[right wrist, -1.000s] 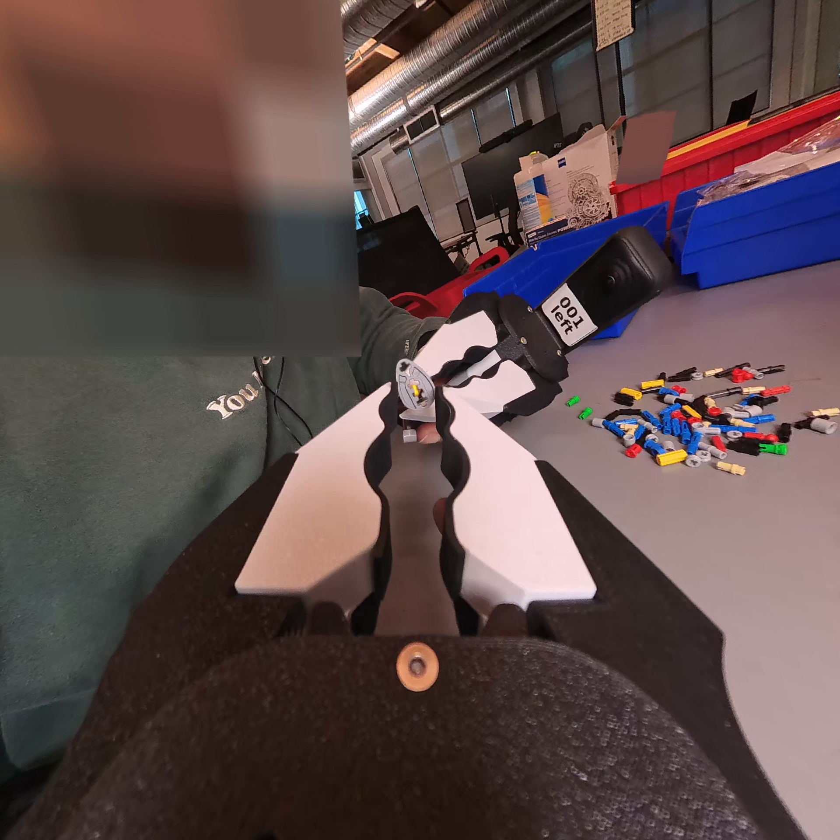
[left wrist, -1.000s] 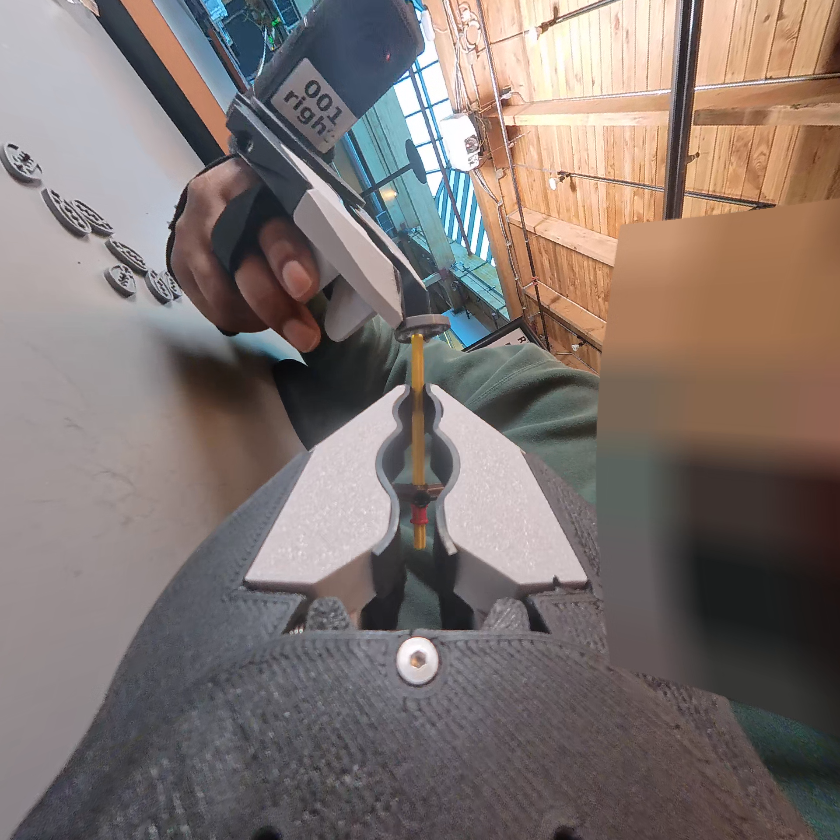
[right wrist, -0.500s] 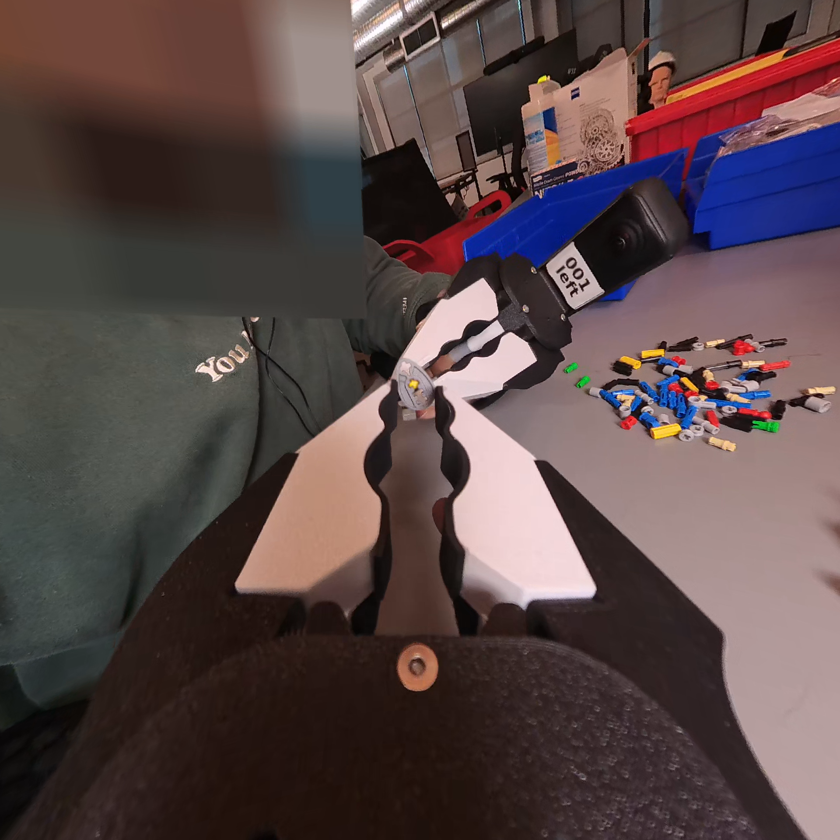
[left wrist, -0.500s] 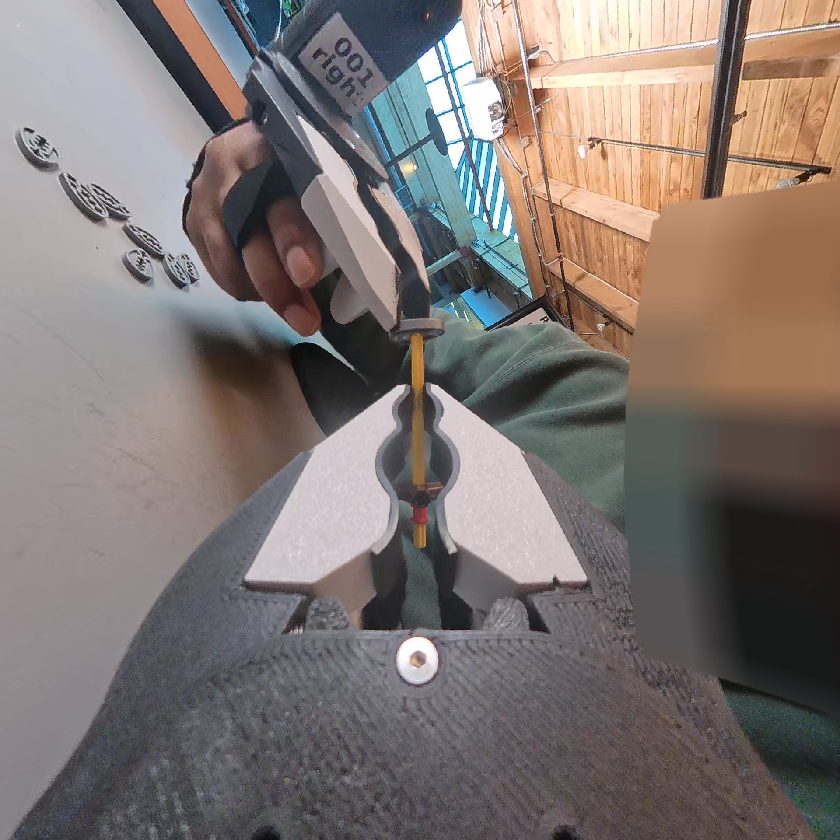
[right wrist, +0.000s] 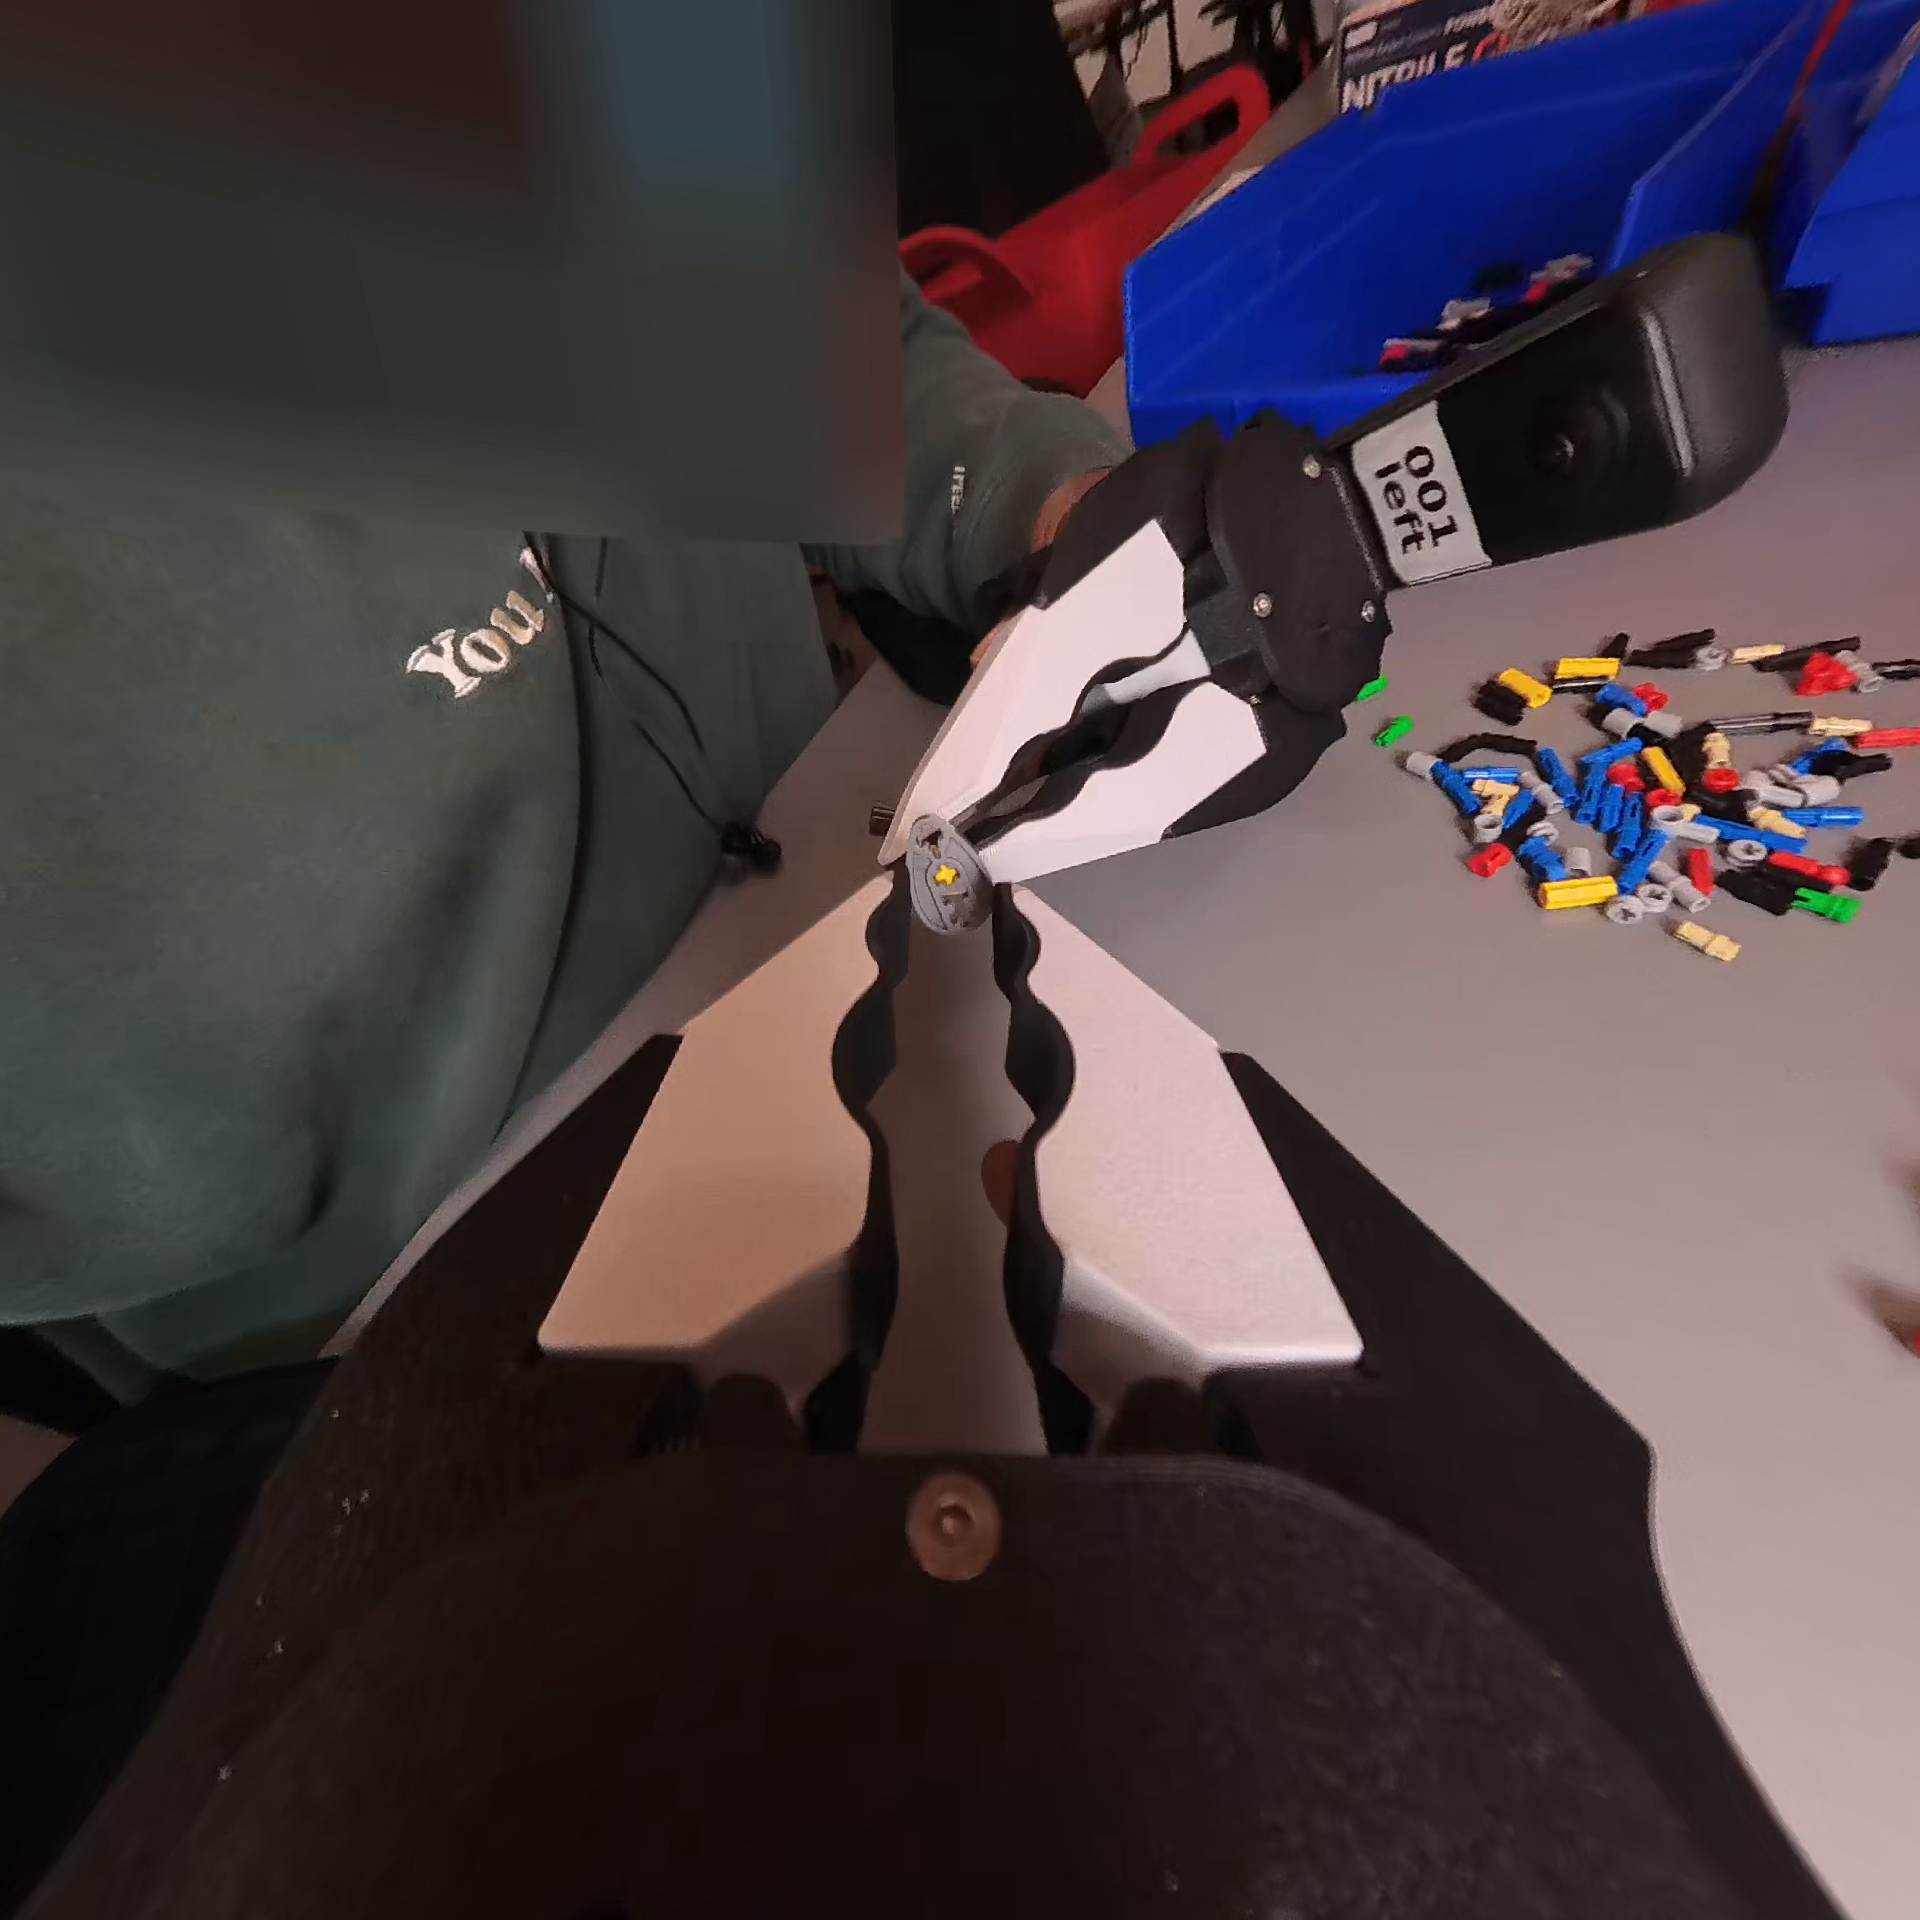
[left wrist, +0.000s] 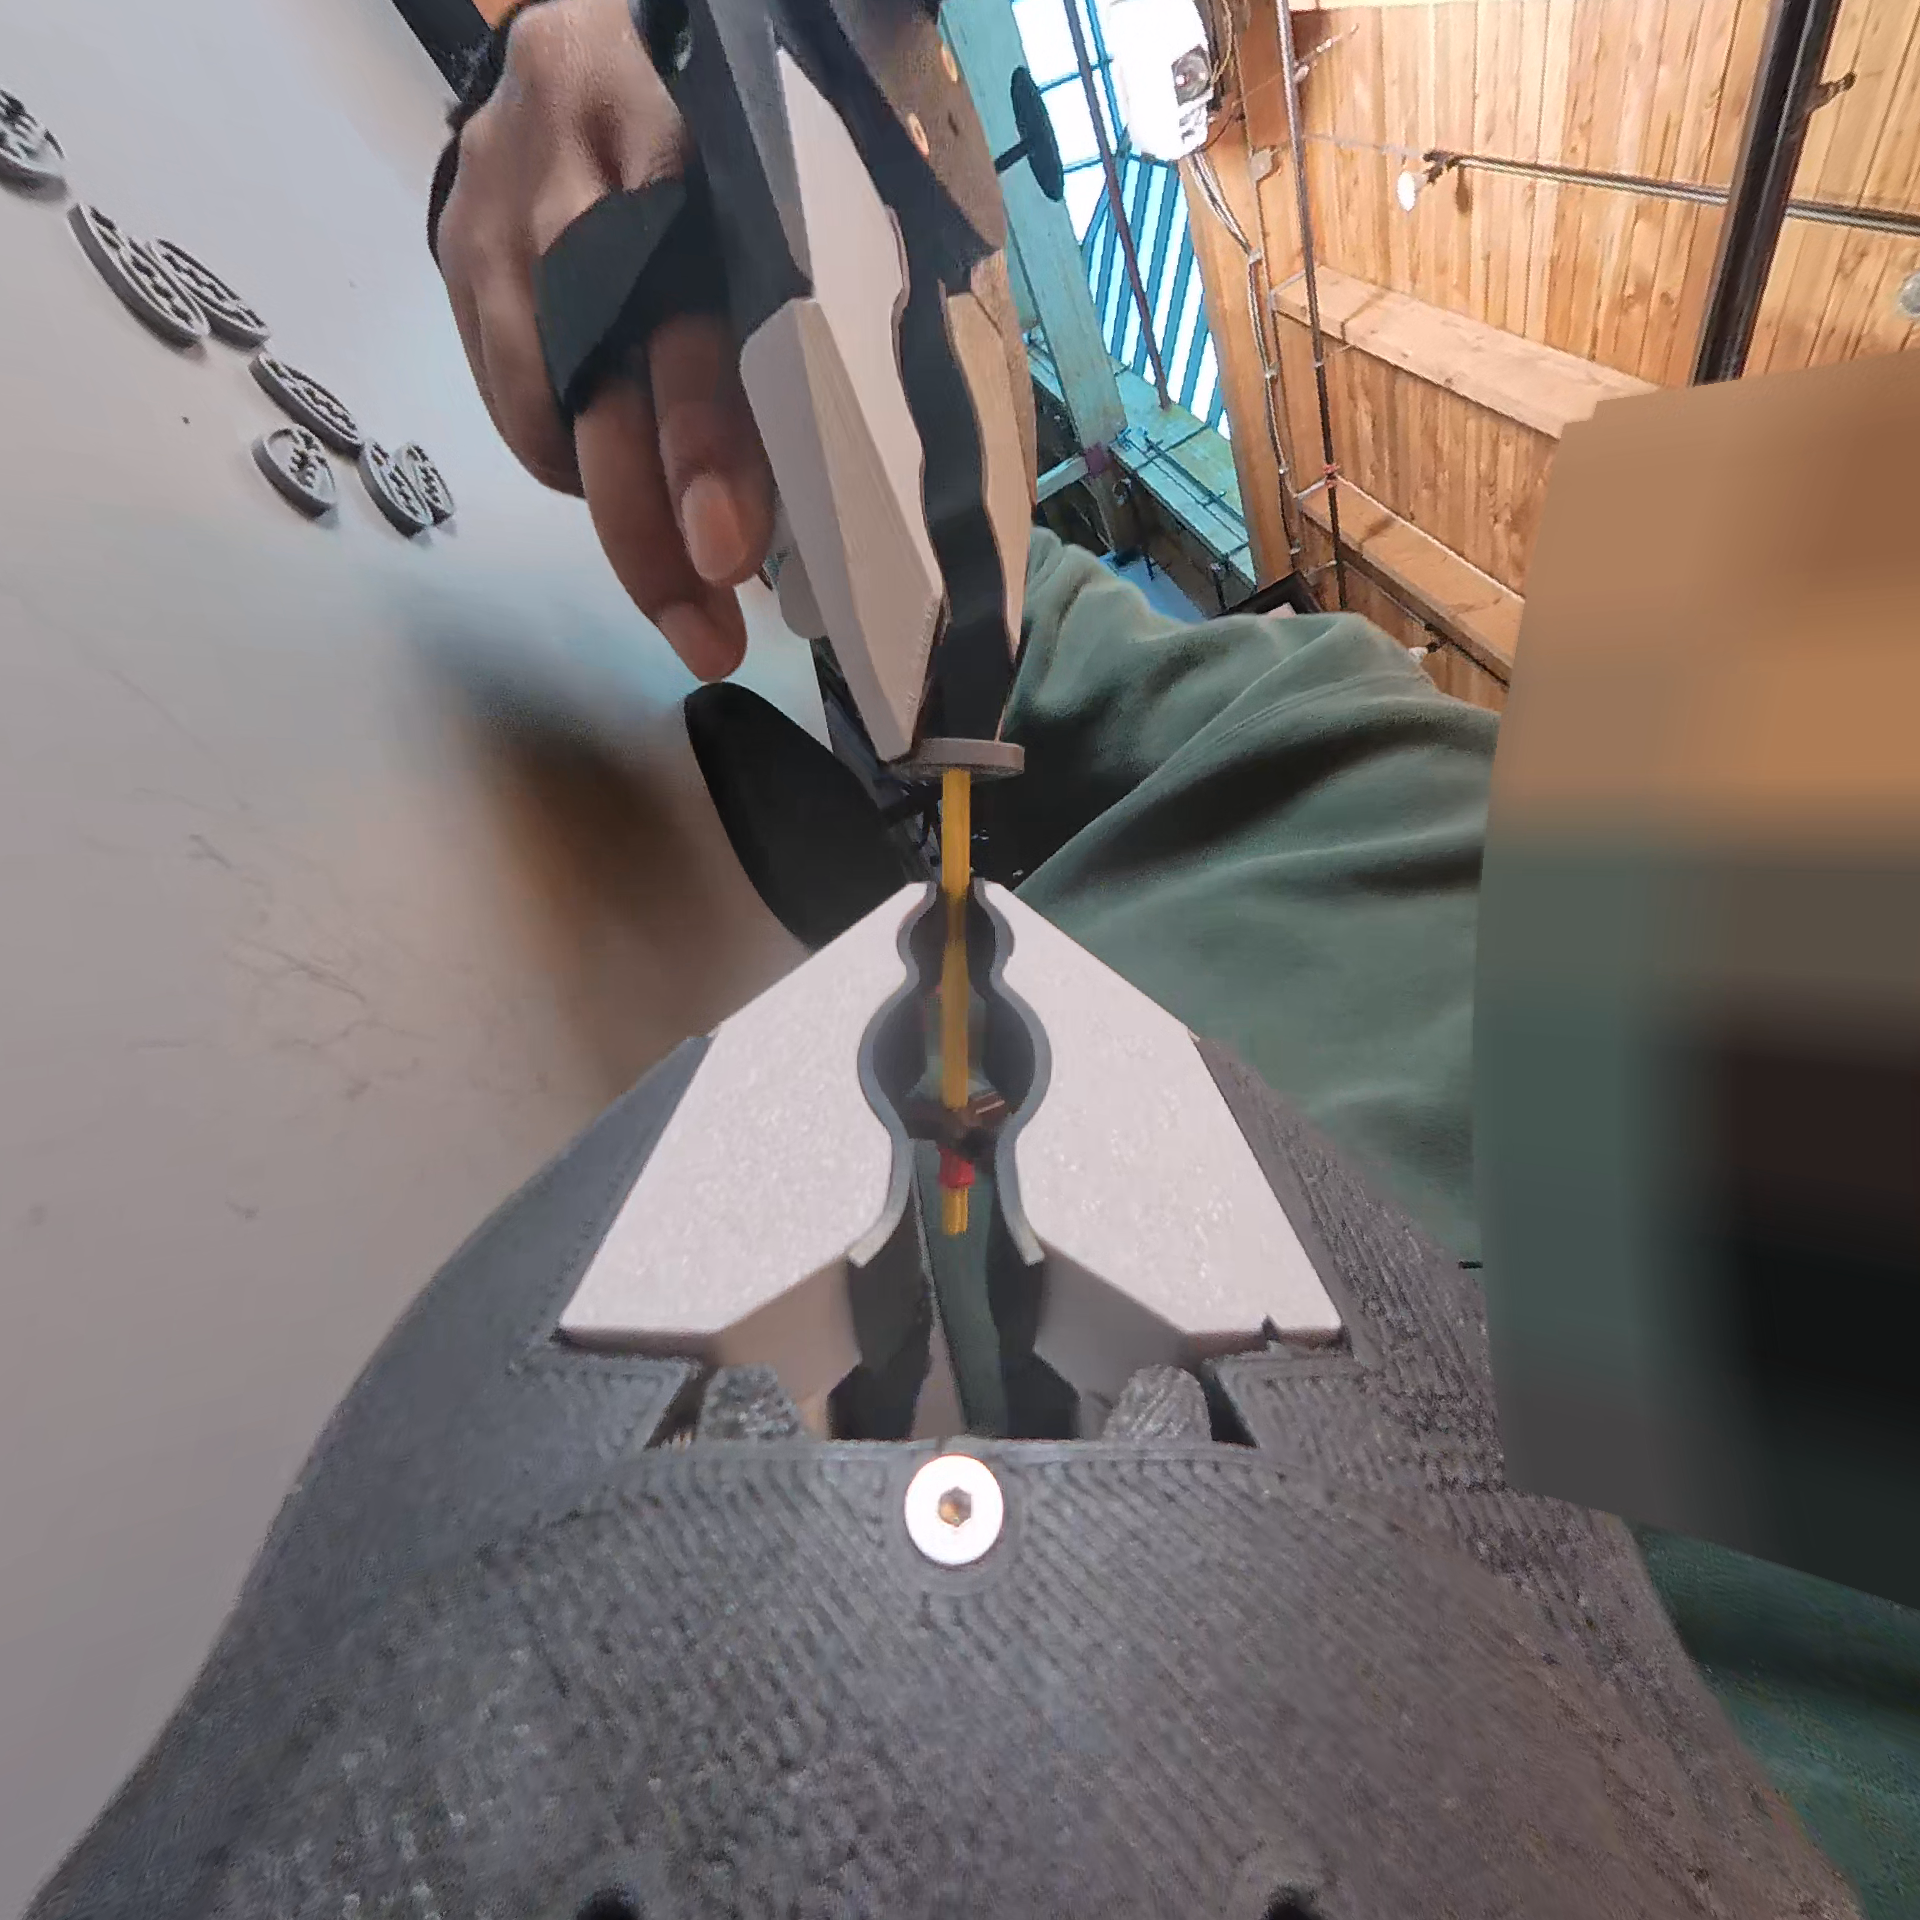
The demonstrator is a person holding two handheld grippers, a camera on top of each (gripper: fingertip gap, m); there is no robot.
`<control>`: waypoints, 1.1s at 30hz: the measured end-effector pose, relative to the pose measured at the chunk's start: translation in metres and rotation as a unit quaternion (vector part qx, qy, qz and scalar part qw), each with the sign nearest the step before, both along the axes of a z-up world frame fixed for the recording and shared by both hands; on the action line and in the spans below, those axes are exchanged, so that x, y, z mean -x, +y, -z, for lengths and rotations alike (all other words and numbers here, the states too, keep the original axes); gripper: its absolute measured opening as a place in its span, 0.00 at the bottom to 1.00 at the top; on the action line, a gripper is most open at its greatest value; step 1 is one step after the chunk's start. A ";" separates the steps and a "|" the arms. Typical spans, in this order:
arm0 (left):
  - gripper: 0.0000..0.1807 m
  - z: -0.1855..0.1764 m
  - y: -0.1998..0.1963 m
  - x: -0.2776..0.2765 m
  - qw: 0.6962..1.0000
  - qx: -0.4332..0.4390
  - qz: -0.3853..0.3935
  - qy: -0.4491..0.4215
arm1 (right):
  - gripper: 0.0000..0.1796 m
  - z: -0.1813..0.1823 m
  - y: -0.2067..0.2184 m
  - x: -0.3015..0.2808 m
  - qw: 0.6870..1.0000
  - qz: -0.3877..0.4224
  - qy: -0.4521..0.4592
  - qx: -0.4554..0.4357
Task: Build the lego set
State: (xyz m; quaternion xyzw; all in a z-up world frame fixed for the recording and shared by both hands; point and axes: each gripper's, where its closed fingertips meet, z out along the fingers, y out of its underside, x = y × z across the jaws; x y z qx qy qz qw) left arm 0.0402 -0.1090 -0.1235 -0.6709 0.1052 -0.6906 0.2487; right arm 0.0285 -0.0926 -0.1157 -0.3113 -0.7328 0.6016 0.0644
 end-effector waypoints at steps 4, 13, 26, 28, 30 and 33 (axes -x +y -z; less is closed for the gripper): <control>0.00 0.006 -0.005 -0.006 1.000 -0.002 0.018 0.012 | 0.07 0.007 -0.005 -0.005 0.999 -0.025 -0.027 -0.024; 0.00 0.023 -0.016 -0.019 0.997 -0.006 0.056 0.051 | 0.08 0.024 -0.016 -0.016 0.994 -0.065 -0.071 -0.043; 0.00 0.038 -0.033 -0.032 0.988 -0.024 0.110 0.106 | 0.07 0.039 -0.034 -0.032 0.979 -0.141 -0.128 -0.074; 0.00 0.039 -0.033 -0.033 0.987 -0.022 0.111 0.110 | 0.07 0.040 -0.034 -0.032 0.978 -0.141 -0.126 -0.091; 0.00 0.039 -0.031 -0.032 0.988 -0.018 0.107 0.107 | 0.07 0.040 -0.032 -0.029 0.978 -0.132 -0.117 -0.109; 0.00 0.043 -0.034 -0.034 0.986 -0.019 0.117 0.119 | 0.07 0.043 -0.036 -0.032 0.976 -0.134 -0.113 -0.126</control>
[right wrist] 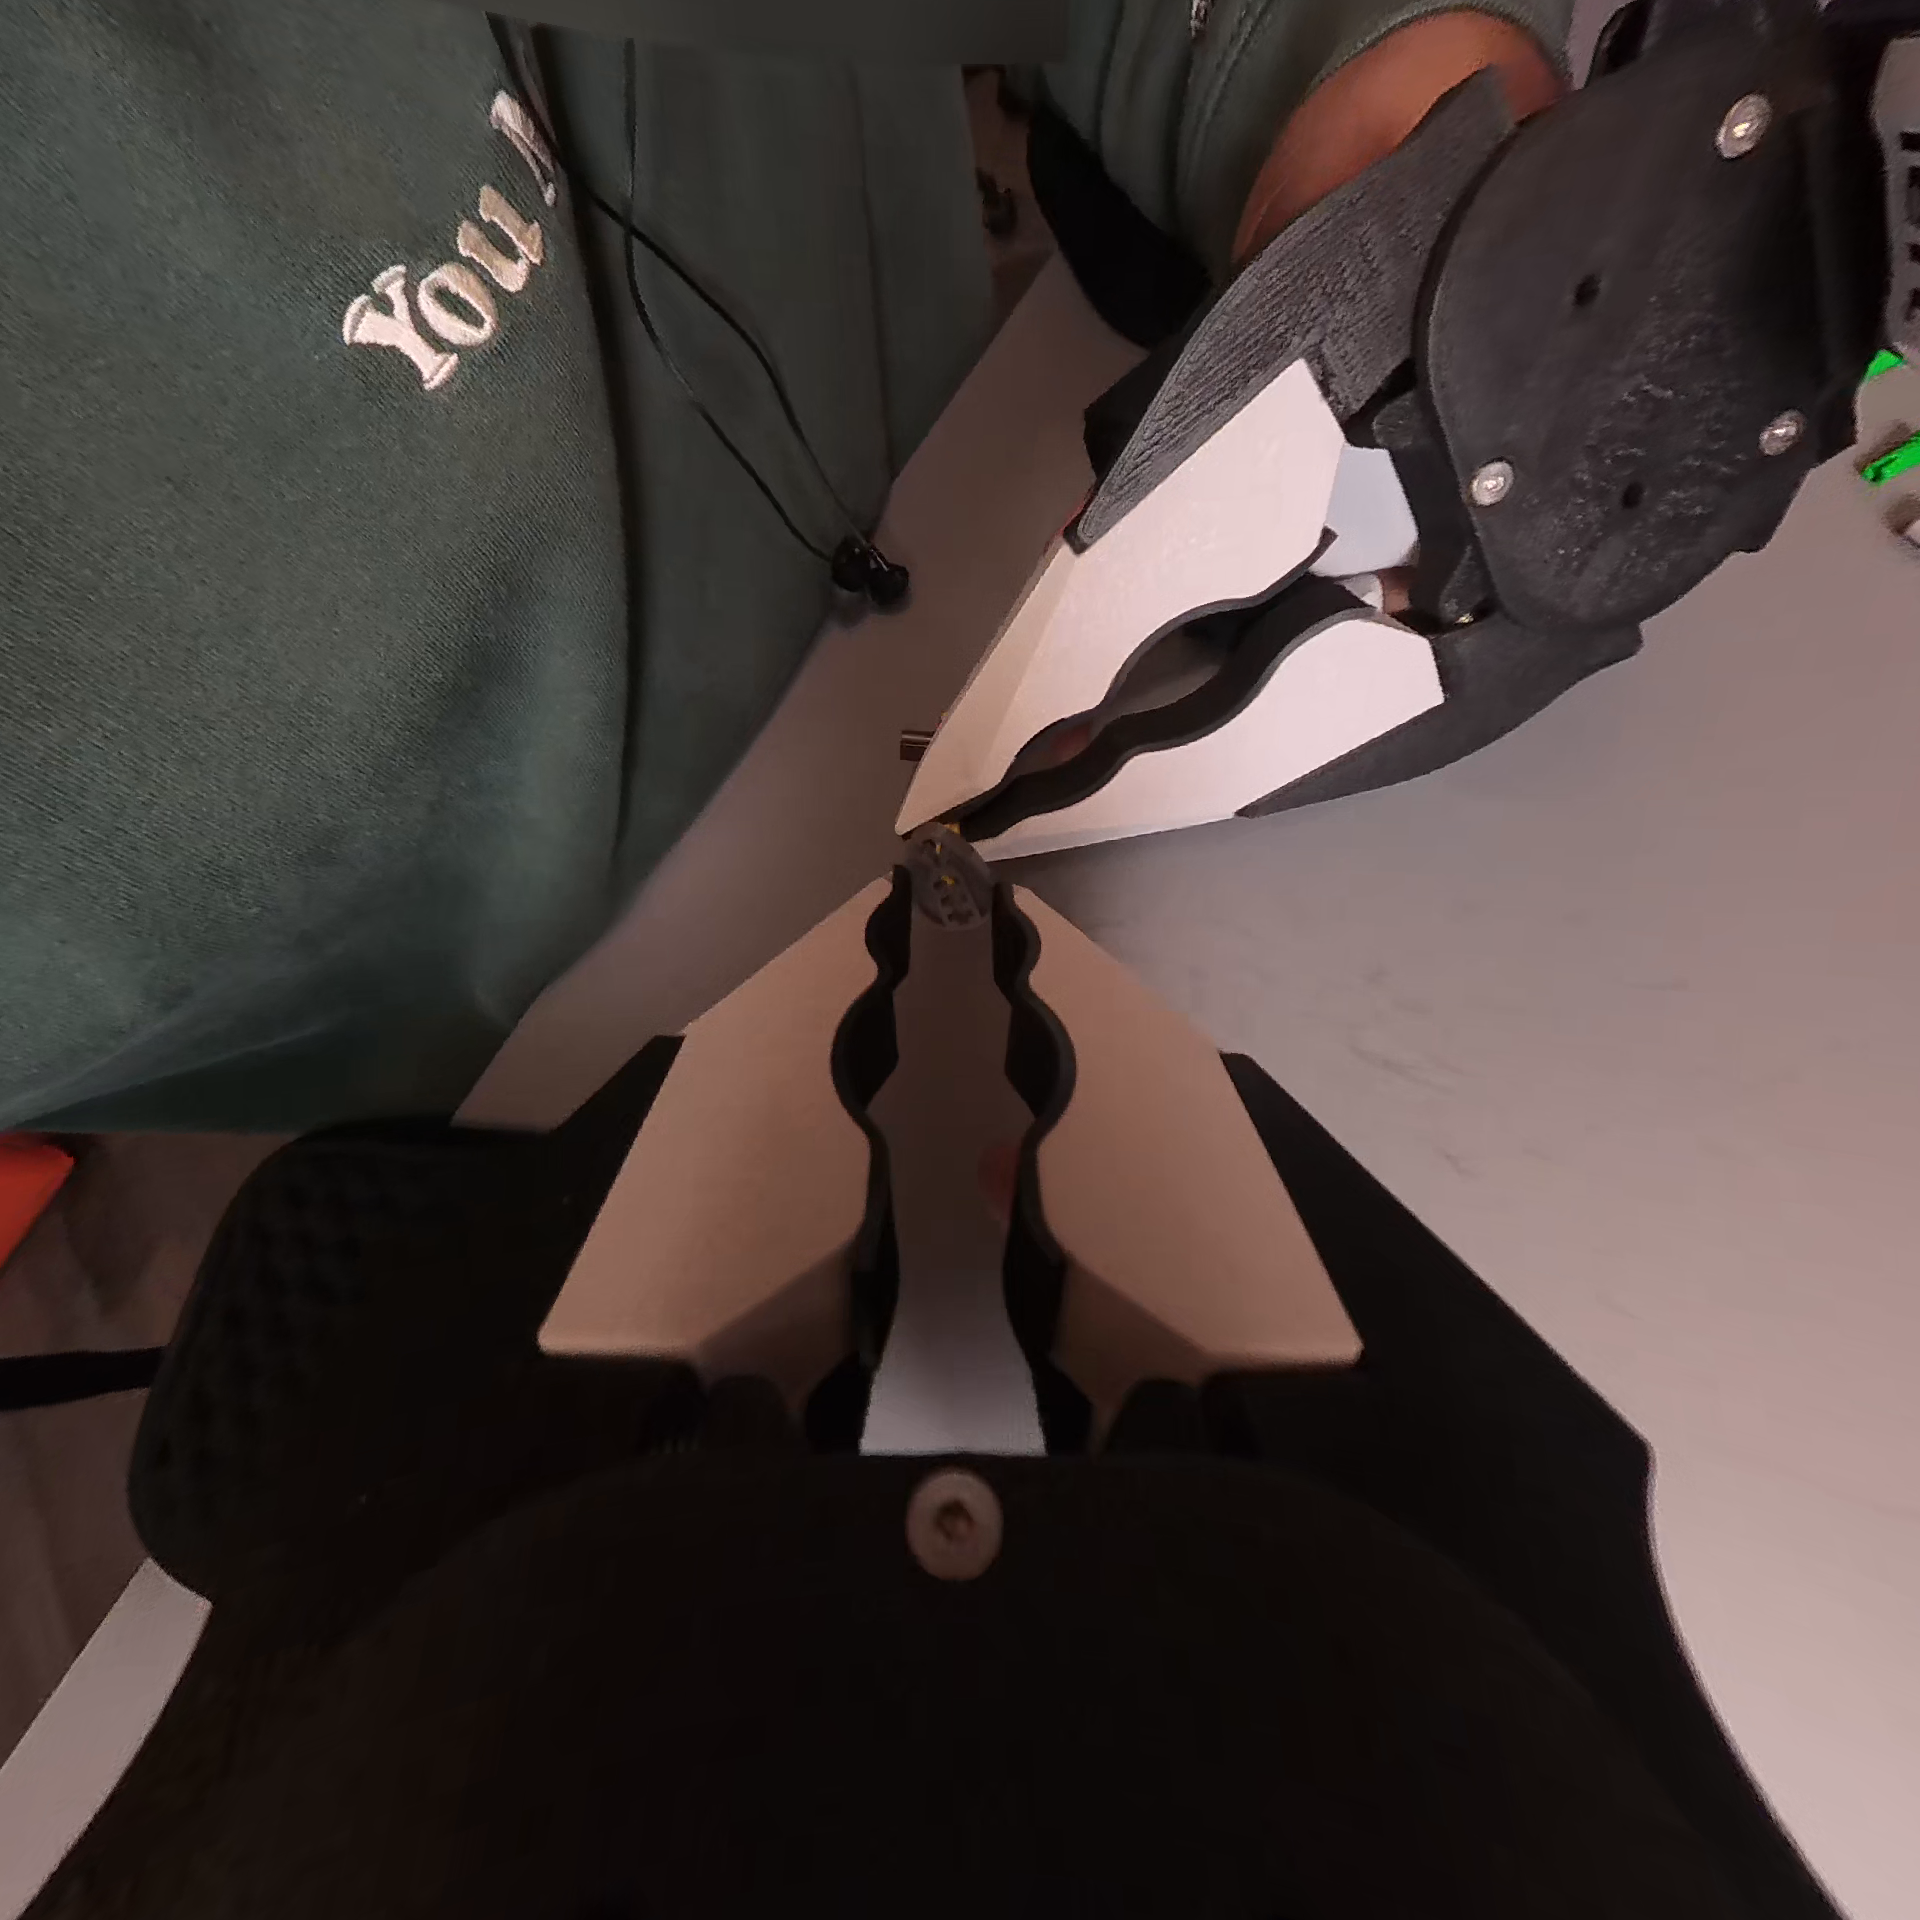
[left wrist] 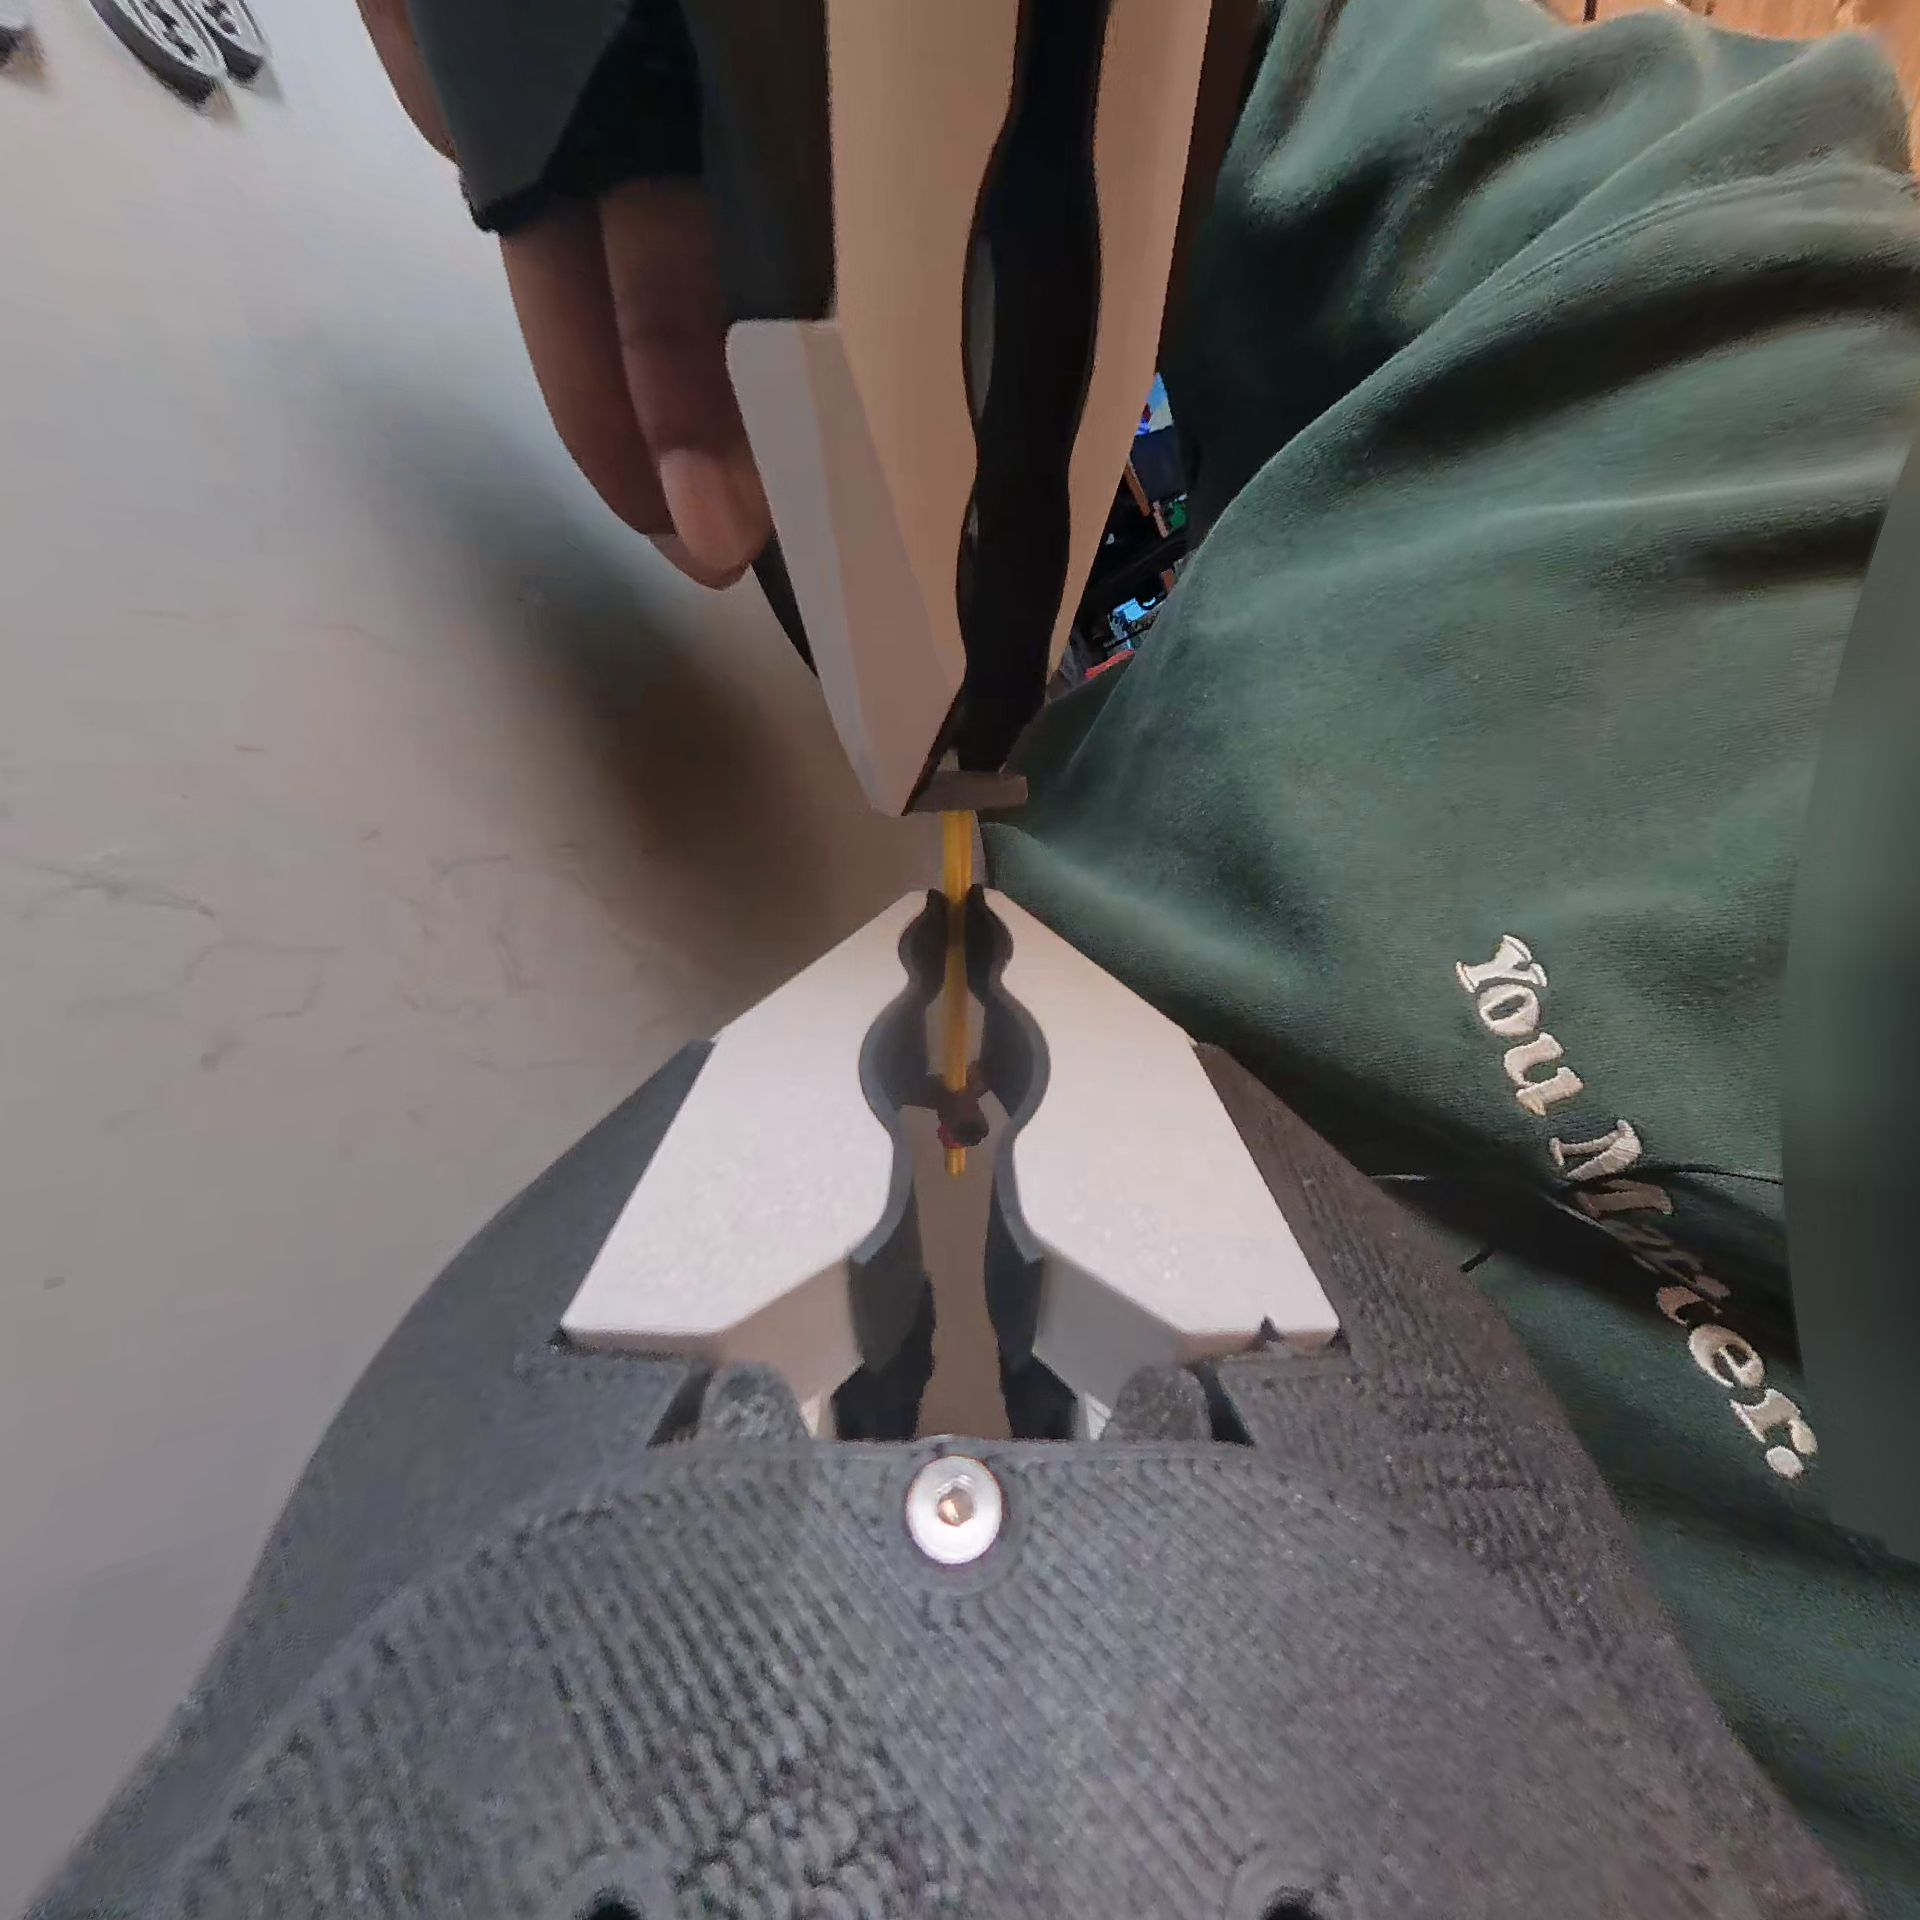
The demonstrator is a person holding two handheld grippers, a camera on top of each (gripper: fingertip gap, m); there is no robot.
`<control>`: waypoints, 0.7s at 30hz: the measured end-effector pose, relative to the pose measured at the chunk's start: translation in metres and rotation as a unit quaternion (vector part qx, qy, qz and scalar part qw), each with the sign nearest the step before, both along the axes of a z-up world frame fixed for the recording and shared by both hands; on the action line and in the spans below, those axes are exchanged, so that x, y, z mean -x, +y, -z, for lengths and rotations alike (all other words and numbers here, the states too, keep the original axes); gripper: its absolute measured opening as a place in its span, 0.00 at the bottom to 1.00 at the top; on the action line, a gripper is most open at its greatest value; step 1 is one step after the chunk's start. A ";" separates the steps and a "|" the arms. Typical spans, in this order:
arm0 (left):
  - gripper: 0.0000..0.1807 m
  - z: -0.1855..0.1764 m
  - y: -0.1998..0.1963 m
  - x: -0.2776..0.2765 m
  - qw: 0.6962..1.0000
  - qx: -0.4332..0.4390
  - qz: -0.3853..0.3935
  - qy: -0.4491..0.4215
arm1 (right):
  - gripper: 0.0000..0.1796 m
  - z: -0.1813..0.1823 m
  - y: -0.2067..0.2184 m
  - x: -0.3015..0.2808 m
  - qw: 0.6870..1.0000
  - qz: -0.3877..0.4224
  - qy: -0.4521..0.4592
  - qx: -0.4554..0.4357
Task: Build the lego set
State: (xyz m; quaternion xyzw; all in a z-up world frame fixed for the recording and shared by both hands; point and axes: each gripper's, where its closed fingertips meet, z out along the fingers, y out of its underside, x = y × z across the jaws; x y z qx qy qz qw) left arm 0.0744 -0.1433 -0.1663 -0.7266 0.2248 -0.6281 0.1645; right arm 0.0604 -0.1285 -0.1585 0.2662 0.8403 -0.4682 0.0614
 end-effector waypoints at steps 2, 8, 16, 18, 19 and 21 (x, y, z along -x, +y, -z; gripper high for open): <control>0.00 0.001 -0.001 -0.001 1.000 -0.001 0.004 0.004 | 0.07 0.001 -0.001 -0.001 1.000 -0.003 -0.001 -0.009; 0.00 0.007 -0.006 -0.004 0.999 -0.010 0.018 0.025 | 0.07 0.007 -0.007 -0.005 0.999 -0.021 -0.012 -0.039; 0.00 0.012 -0.010 -0.006 0.999 -0.015 0.031 0.042 | 0.07 0.012 -0.012 -0.002 0.996 -0.022 -0.004 -0.083; 0.00 0.012 -0.011 -0.007 0.998 -0.016 0.034 0.044 | 0.07 0.013 -0.013 -0.003 0.996 -0.026 -0.012 -0.087; 0.00 0.012 -0.012 -0.007 0.998 -0.018 0.037 0.044 | 0.07 0.013 -0.015 -0.004 0.996 -0.029 -0.015 -0.085; 0.00 0.012 -0.015 -0.008 0.998 -0.023 0.045 0.045 | 0.07 0.014 -0.018 -0.005 0.996 -0.037 -0.026 -0.076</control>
